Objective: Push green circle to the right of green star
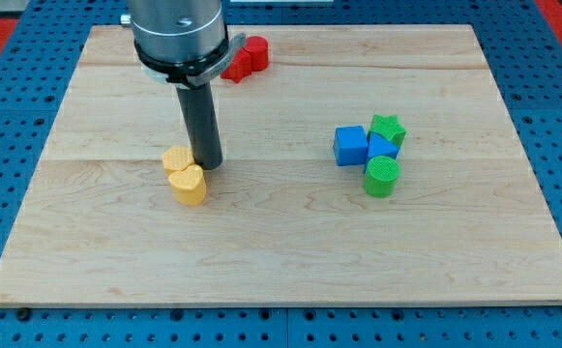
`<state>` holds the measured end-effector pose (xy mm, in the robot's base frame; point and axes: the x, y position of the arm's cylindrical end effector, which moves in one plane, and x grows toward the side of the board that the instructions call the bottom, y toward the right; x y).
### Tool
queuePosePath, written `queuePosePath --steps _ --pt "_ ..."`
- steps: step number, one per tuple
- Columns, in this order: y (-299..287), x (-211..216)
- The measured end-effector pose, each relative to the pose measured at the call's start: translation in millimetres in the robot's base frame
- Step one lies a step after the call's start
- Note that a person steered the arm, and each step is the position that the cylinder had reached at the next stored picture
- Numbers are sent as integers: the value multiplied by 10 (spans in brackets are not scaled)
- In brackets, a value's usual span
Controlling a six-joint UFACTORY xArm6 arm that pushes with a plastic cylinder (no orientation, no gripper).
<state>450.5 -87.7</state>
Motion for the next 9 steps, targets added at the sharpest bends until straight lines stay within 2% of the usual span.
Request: queuePosePath --steps 2,3,9 --pt "1137 190" --pt "1482 347" --pt "2802 467"
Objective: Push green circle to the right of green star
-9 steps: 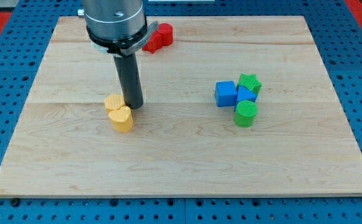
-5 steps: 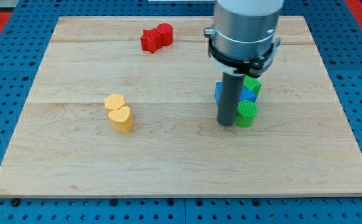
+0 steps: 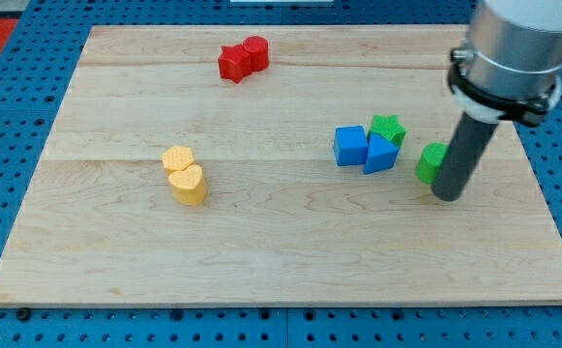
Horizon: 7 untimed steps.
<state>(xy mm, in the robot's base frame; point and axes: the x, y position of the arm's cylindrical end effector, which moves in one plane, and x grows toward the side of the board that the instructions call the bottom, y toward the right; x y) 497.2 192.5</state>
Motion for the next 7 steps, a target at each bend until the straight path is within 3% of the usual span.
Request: queuePosePath --steps 3,5,7 --pt "142 -19" --pt "-106 -73" --pt "-115 -468"
